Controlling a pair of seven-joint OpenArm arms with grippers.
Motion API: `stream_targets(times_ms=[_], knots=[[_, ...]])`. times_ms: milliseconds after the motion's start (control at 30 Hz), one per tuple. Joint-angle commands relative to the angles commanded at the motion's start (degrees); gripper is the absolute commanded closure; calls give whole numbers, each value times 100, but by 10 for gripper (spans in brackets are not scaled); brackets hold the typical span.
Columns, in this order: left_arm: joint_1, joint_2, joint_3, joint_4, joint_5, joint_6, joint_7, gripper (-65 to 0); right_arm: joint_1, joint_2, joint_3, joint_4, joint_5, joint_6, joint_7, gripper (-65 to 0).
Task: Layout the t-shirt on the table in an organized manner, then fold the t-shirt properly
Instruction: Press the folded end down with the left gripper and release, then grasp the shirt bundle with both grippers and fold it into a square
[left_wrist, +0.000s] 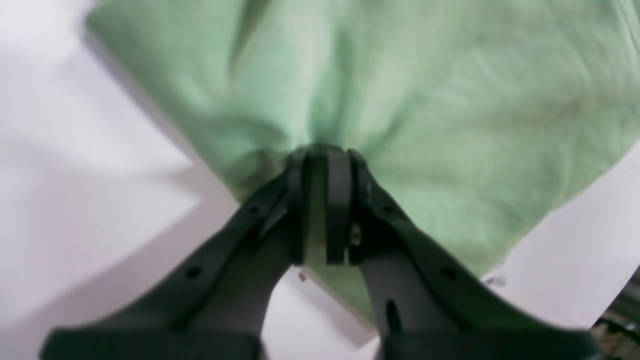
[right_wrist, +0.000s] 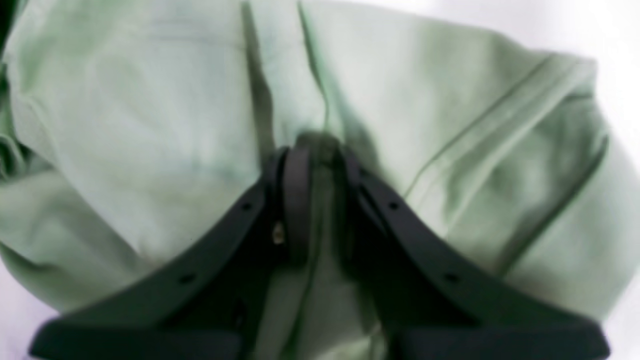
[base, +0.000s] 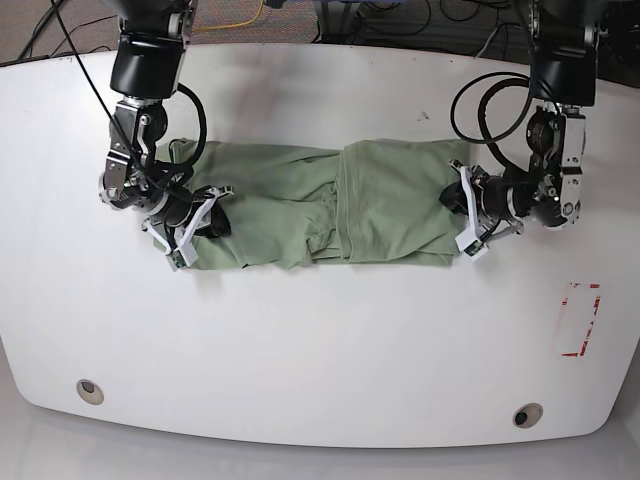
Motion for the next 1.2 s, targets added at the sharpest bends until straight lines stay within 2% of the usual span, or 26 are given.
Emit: stream_targets(times_ms=[67, 167, 233, 300, 367, 433, 600, 767, 833, 1033, 1133, 1200], knots=[[-26, 0, 0, -255, -18, 0, -35, -39, 0, -35, 9, 360, 0, 0, -149, -101], [-44, 0, -9, -545, -9, 0, -44, -39, 18, -62, 18, 897, 0, 0, -633, -182], [-44, -18, -9, -651, -9, 0, -114, -40, 53, -62, 149, 1345, 18, 0, -1011, -290], [-26, -44, 0, -686, -9, 0, -308, -40, 70, -185, 527, 1732, 193, 0, -1415, -420], [-18, -53, 18, -712, 18, 0, -422, -42, 88, -229, 897, 1899, 387, 0, -1741, -504], [-35, -123, 35, -844, 18, 0, -475, -42, 255, -105, 1275, 1934, 668, 0, -2136, -585], [-185, -141, 44, -1266, 18, 0, -571, -43, 360, 193, 2180, 1389, 1547, 0, -2699, -606], [-299, -149, 53, -1530, 18, 0, -651, -43, 413, 633, 2629, 413, 2338, 0, -2796, -606], [-316, -158, 53, -1530, 18, 0, -651, -43, 413, 862, 2752, -281, 2646, 0, -2778, -606], [-378, -158, 53, -1530, 18, 0, -642, -43, 281, 1090, 2778, -1108, 2831, 0, -2497, -606], [-387, -158, 53, -1530, 18, 0, -624, -43, 202, 1037, 2769, -1196, 2831, 0, -2479, -606], [-378, -158, 53, -1530, 18, 0, -624, -43, 185, 862, 2760, -1204, 2831, 0, -2479, -606]])
